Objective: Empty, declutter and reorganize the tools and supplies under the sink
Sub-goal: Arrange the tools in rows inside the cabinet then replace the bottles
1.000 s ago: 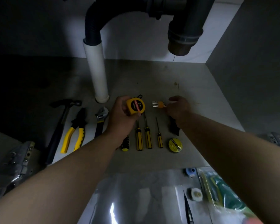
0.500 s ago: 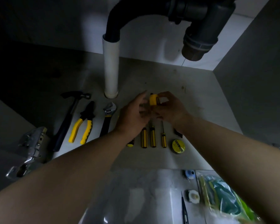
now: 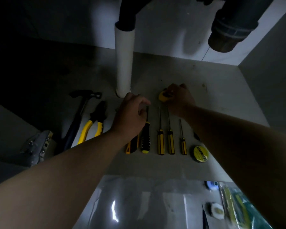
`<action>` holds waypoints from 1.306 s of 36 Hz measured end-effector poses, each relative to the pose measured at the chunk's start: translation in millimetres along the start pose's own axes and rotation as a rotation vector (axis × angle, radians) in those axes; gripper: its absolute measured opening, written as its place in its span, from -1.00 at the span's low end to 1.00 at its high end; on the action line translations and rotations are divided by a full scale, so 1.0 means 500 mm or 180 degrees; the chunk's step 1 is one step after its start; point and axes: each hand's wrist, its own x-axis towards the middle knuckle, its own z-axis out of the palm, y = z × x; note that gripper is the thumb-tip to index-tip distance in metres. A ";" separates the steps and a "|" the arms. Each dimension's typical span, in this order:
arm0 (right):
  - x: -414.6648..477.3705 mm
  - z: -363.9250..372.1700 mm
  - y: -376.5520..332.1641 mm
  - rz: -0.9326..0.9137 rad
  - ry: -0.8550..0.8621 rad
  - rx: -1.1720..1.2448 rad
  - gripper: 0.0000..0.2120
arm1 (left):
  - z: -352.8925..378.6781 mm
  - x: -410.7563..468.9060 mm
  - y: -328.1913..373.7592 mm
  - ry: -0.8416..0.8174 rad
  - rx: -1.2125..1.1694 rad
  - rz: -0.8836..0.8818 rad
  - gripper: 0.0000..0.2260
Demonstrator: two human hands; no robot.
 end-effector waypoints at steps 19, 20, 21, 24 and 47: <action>-0.161 -0.147 0.105 -0.0407 0.0391 0.0078 -0.68 | 0.070 -0.032 0.099 -0.0366 0.0050 0.0650 -0.77; -0.189 -0.166 0.118 -0.0397 0.0424 -0.0106 -0.71 | 0.078 -0.046 0.113 -0.0449 0.0085 0.0779 -0.76; -0.219 -0.183 0.132 -0.0387 0.0370 -0.0227 -0.75 | 0.088 -0.061 0.128 -0.0544 0.0117 0.0931 -0.76; -0.314 -0.221 0.183 -0.0308 0.0052 -0.0210 -0.82 | 0.126 -0.117 0.169 -0.1015 0.0112 0.1365 -0.77; -0.603 0.005 0.392 0.0317 -0.1143 -0.1008 -0.61 | 0.364 -0.314 0.201 -0.2930 0.2339 0.1786 -0.28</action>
